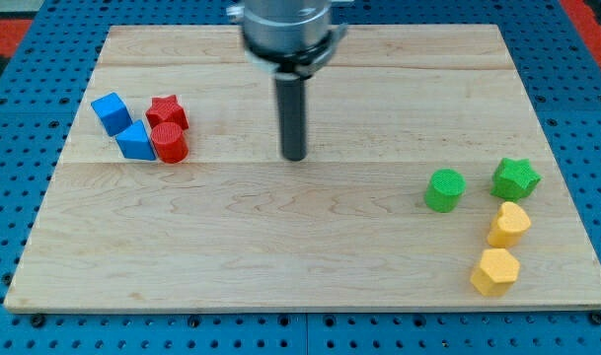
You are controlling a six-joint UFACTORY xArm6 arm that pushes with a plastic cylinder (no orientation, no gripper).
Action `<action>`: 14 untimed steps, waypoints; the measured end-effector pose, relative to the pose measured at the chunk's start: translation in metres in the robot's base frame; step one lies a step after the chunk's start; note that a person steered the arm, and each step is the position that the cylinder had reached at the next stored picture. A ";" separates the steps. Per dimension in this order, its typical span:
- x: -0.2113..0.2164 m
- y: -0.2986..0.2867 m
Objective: Move the green star along with the green circle to the left
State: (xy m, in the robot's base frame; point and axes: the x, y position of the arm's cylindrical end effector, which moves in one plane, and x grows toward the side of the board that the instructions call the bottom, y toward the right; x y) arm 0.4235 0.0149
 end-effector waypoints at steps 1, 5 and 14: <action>-0.015 0.096; 0.071 0.250; 0.035 0.155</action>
State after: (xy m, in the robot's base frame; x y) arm 0.4585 0.1704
